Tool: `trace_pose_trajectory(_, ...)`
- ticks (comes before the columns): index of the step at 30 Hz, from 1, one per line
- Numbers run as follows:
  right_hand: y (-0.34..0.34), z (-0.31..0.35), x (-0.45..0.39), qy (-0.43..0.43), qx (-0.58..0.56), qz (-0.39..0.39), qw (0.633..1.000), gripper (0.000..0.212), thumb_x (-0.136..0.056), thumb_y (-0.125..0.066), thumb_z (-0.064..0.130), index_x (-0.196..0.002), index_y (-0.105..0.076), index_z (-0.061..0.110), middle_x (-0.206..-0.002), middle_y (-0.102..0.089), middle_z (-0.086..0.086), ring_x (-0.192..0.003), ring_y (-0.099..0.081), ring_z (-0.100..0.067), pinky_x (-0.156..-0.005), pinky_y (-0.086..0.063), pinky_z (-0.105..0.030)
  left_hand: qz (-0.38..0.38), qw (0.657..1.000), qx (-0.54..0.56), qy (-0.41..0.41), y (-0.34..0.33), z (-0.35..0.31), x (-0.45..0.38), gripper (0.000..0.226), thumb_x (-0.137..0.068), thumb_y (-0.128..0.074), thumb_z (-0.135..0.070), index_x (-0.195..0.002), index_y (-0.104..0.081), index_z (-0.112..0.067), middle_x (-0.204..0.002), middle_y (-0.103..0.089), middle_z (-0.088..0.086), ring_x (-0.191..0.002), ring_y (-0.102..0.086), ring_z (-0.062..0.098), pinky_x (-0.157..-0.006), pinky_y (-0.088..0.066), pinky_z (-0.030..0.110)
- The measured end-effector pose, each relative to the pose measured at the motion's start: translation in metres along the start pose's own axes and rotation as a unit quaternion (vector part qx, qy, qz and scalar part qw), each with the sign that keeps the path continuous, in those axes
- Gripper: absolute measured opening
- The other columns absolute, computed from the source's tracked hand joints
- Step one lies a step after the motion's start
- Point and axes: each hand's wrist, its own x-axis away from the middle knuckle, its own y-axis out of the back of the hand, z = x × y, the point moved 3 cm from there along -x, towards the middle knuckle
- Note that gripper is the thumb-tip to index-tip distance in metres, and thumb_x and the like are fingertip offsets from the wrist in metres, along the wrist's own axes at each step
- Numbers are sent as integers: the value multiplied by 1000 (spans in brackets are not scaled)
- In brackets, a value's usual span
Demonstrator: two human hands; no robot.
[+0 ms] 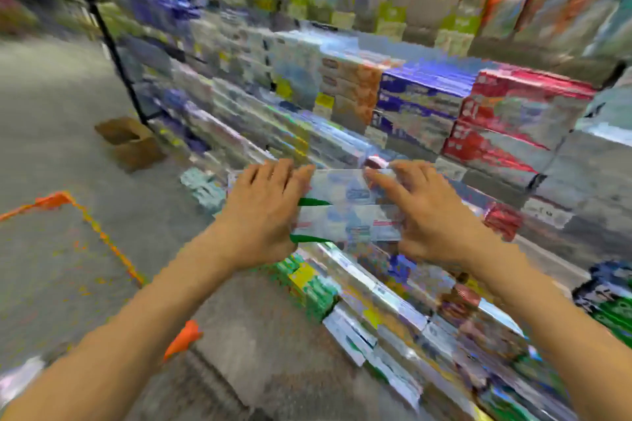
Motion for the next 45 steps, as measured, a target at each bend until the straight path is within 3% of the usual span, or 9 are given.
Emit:
trace_pose_trajectory(12, -54, 291, -198, 249, -135, -39, 958, 83, -73, -60, 55, -141, -29, 19, -121, -51, -20, -105, -50, -39, -81, -48, -49, 85, 946, -147, 276, 120, 177, 289, 95, -51, -66, -49, -132, -43, -5, -113, -60, 13, -92, -58, 34, -73, -42, 40)
trace_pose_trajectory(17, -84, 372, -238, 128, -317, -95, 935, 93, -74, -67, 50, -144, -25, 4, -137, -39, -25, -126, -39, -38, -105, -33, -50, 92, 903, -156, 390, 140, 218, 366, 102, -47, -78, -44, -131, -45, 1, -109, -60, 17, -92, -60, 36, -71, -42, 42)
trace_pose_trajectory(19, -103, 401, -245, -37, -529, 9, 848, 101, -72, -79, 33, -147, -18, 5, -143, -36, -19, -127, -43, -29, -108, -34, -41, 89, 882, -155, 435, 138, 235, 384, 104, -44, -81, -42, -130, -46, 4, -107, -60, 20, -91, -60, 37, -70, -42, 43)
trace_pose_trajectory(22, -135, 458, -250, -191, -751, 214, 594, 86, -66, -83, 15, -134, -31, 22, -112, -66, -5, -98, -62, -15, -87, -52, -28, 104, 857, -176, 473, 124, 258, 398, 107, -42, -84, -40, -131, -44, 3, -105, -60, 20, -87, -60, 36, -68, -39, 40)
trace_pose_trajectory(25, -171, 497, -269, -289, -851, 249, 362, 42, -72, -74, 20, -106, -50, 22, -81, -68, 3, -77, -60, -14, -69, -45, -26, 105, 838, -180, 504, 97, 279, 404, 104, -43, -76, -42, -131, -42, 2, -98, -60, 19, -80, -59, 35, -65, -33, 37)
trace_pose_trajectory(28, -197, 524, -290, -328, -865, 282, 253, 62, -57, -81, 32, -112, -59, 14, -89, -69, -2, -74, -66, -11, -65, -53, -26, 99, 823, -162, 535, 67, 299, 403, 101, -42, -62, -44, -130, -44, 2, -94, -59, 18, -77, -59, 34, -64, -28, 36)
trace_pose_trajectory(39, -304, 568, -354, -390, -816, 313, 291, 23, -87, -61, 6, -110, -60, 10, -84, -72, -3, -72, -67, -18, -55, -54, -25, 136, 731, 29, 668, -39, 376, 424, 110, -72, -68, -51, -150, -1, -12, -130, -31, 16, -125, -28, 33, -101, -23, 46)
trace_pose_trajectory(42, -339, 576, -361, -420, -801, 292, 310, 40, -82, -66, 3, -121, -56, 5, -101, -69, -10, -80, -68, -22, -61, -57, -30, 86, 716, 108, 685, -61, 392, 438, 103, -68, -73, -55, -145, -21, -12, -127, -35, 13, -123, -35, 32, -100, -31, 44)
trace_pose_trajectory(45, -378, 583, -356, -411, -771, 343, 346, 46, -82, -69, 7, -125, -54, 5, -106, -70, -10, -83, -69, -22, -59, -56, -29, 7, 608, 287, 740, -86, 418, 464, 65, -72, -73, -48, -120, -40, -19, -113, -39, -1, -111, -45, 22, -83, -39, 31)
